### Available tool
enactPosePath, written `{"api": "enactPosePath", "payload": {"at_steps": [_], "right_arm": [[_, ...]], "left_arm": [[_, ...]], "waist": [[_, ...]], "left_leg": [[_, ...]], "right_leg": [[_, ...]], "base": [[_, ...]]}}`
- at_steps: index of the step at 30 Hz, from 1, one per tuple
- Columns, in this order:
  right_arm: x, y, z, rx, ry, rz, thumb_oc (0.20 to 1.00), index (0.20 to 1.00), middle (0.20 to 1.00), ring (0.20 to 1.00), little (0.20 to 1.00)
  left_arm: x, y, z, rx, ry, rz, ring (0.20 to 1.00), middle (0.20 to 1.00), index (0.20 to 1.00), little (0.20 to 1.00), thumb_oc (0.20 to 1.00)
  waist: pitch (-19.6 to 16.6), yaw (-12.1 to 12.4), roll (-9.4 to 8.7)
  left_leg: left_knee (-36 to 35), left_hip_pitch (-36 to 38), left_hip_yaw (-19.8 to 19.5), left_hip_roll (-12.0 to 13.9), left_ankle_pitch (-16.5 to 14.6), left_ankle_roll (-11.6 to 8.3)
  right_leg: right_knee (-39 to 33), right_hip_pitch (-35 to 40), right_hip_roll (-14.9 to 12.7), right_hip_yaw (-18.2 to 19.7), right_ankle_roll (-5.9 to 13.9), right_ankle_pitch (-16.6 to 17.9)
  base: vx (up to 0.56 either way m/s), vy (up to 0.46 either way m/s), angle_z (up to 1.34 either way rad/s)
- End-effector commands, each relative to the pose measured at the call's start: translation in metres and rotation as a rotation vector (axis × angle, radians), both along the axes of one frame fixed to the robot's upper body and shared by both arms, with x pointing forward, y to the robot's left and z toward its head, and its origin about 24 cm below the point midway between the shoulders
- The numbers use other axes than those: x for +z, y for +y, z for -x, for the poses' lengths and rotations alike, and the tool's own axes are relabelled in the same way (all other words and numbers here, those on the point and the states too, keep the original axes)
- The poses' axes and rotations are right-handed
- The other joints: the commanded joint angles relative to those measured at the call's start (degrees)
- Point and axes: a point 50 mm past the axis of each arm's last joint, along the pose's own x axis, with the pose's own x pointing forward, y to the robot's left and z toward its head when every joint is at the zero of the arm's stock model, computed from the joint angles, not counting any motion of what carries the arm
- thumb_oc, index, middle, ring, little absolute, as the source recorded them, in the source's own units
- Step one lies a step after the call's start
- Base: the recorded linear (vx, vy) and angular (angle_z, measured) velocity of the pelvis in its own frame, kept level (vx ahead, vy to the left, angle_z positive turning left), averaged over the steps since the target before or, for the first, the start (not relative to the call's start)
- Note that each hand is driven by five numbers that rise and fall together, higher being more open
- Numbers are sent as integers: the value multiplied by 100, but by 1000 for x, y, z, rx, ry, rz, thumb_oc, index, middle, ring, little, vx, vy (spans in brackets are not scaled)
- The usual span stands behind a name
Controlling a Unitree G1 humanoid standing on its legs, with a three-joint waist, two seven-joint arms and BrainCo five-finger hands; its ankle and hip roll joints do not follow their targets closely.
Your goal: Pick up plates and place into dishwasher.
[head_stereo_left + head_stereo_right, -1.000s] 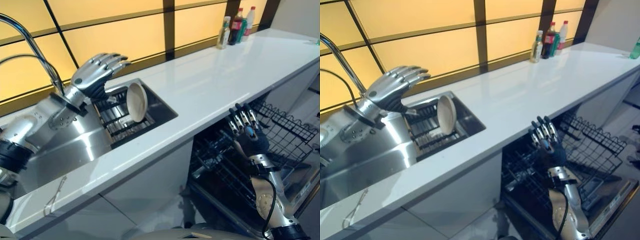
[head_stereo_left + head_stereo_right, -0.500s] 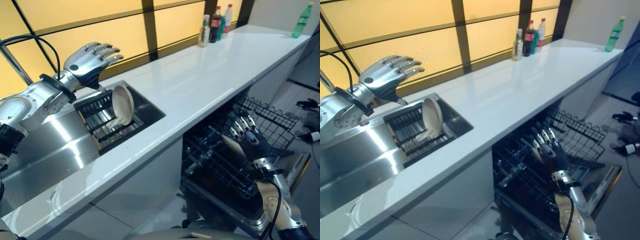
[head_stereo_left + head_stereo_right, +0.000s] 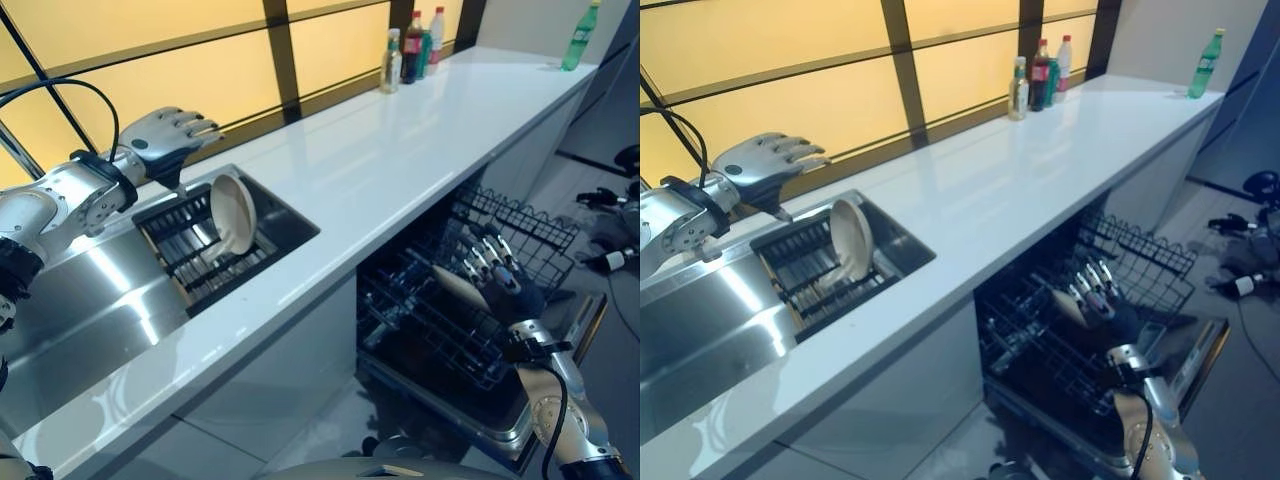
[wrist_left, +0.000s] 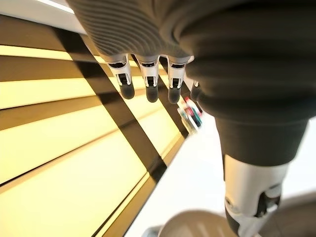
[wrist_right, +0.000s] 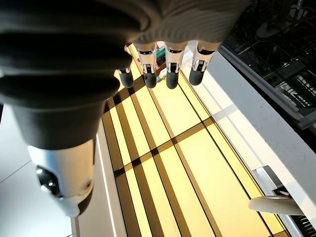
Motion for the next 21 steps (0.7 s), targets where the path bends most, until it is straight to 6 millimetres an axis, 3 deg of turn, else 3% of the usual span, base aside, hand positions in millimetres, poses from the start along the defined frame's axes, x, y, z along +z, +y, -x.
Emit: {"api": "enactPosePath", "payload": {"at_steps": [1,5,14,21], "right_arm": [[29,-6,-3,14,-126,15,1000,1000,1000,1000,1000],[29,-4,-1,24,-131,8,1000,1000,1000,1000,1000],[26,-10,3,8,-105,15,1000,1000,1000,1000,1000],[23,-16,10,22,-86,20,1000,1000,1000,1000,1000]], "left_arm": [[41,17,0,105,-89,9,1000,1000,1000,1000,1000],[40,19,-2,114,-79,43,1000,1000,1000,1000,1000],[18,42,0,174,-97,51,1000,1000,1000,1000,1000],[-17,48,3,210,-55,116,1000,1000,1000,1000,1000]], "waist": [[-159,-44,-39],[-147,-67,-47],[-91,-169,-8],[-57,-246,-26]], "left_leg": [[393,-194,-82,63,-242,224],[413,-205,-65,93,-246,217],[398,-192,-79,169,-212,169],[320,-206,-92,229,-134,122]], "right_leg": [[173,67,-145,174,553,324],[156,64,-113,172,521,269],[134,87,-41,153,436,124],[96,74,9,128,382,55]], "base": [[46,-36,-2],[57,-44,-3],[66,-34,-3],[53,-18,-3]]}}
